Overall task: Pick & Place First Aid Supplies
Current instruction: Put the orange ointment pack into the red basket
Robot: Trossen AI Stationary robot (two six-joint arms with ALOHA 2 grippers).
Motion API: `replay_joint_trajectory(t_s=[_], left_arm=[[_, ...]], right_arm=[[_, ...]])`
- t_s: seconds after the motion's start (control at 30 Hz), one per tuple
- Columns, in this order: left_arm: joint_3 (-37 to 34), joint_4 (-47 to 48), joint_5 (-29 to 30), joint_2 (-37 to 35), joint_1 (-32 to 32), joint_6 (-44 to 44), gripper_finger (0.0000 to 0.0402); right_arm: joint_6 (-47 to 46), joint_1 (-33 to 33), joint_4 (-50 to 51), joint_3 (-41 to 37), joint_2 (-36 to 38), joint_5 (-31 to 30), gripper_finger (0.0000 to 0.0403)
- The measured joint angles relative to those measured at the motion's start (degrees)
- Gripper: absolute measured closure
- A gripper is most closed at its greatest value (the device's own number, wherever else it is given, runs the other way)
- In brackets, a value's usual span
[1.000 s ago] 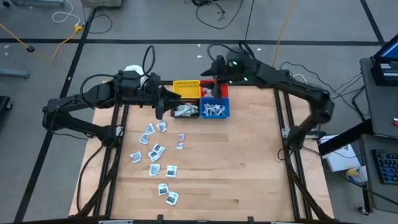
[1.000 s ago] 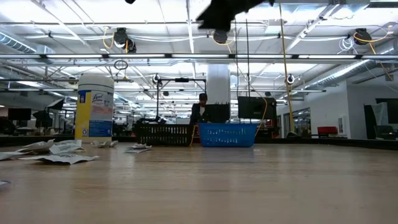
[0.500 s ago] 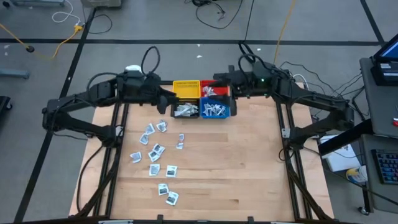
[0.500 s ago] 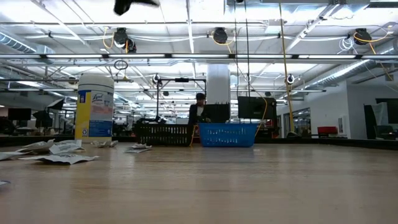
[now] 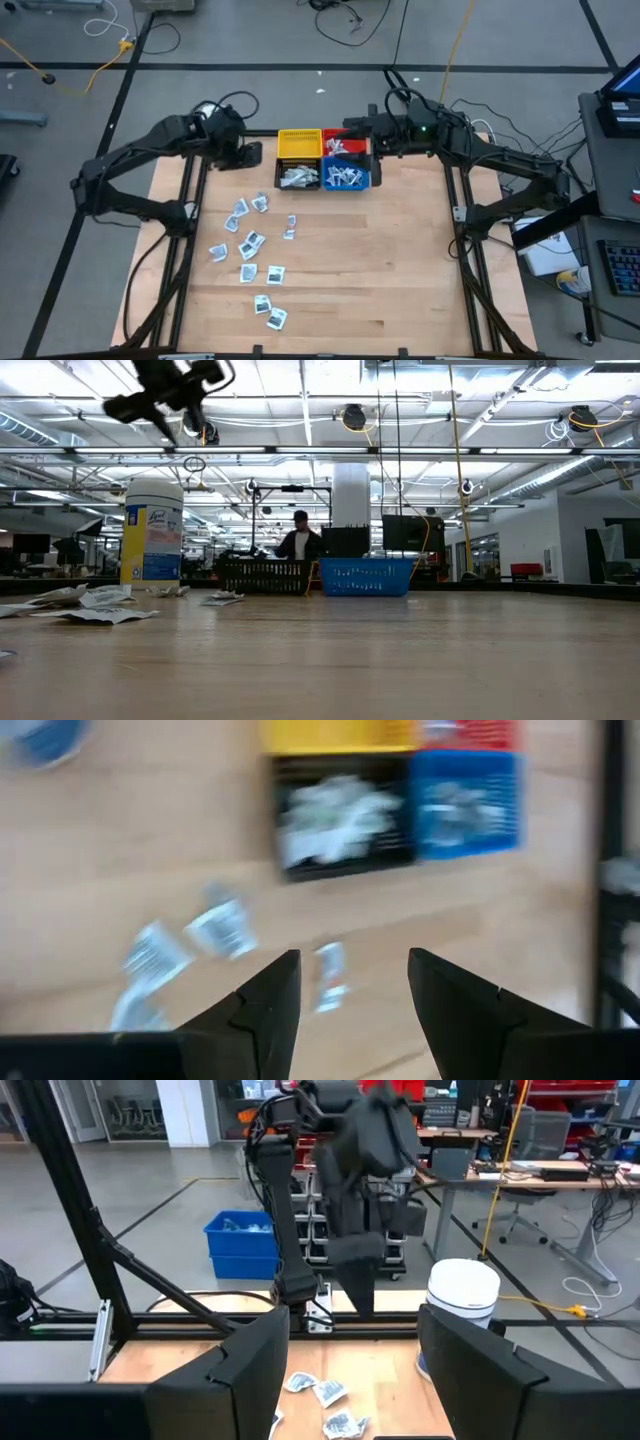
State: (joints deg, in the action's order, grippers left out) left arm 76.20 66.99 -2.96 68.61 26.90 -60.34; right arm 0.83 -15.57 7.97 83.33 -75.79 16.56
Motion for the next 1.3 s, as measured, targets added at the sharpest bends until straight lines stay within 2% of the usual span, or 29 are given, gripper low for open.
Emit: replay_joint_trajectory(t_s=[0.17, 0.43, 0.57, 0.73, 1.07, 1.3], left_arm=[[0.07, 10.06, 0.24, 3.7, 1.61, -5.14, 0.0213], [-1.01, 10.96, 6.31, 12.47, 3.86, -4.65, 0.0213], [-4.75, 10.08, 5.97, 15.64, 4.65, -6.28, 0.0213], [-11.67, 3.49, 6.05, 17.12, 4.11, -9.27, 0.0213], [-25.46, -18.37, 4.37, 17.17, 4.3, -14.84, 0.0213], [-27.71, -25.48, 3.61, 21.65, 4.13, -16.95, 0.0213]], right_arm=[[1.22, -0.04, 0.0, 0.0, 0.01, 0.2, 0.0183], [4.05, -0.04, 0.07, 0.0, 0.01, 0.24, 0.0183], [6.31, -0.04, 0.61, 0.0, 0.0, 0.27, 0.0184], [7.74, -0.04, 1.57, 0.0, 0.02, 0.31, 0.0184], [10.63, -0.07, 4.77, 0.0, 0.0, 1.92, 0.0184], [12.1, -0.07, 4.72, 0.0, 0.01, 1.88, 0.0189]])
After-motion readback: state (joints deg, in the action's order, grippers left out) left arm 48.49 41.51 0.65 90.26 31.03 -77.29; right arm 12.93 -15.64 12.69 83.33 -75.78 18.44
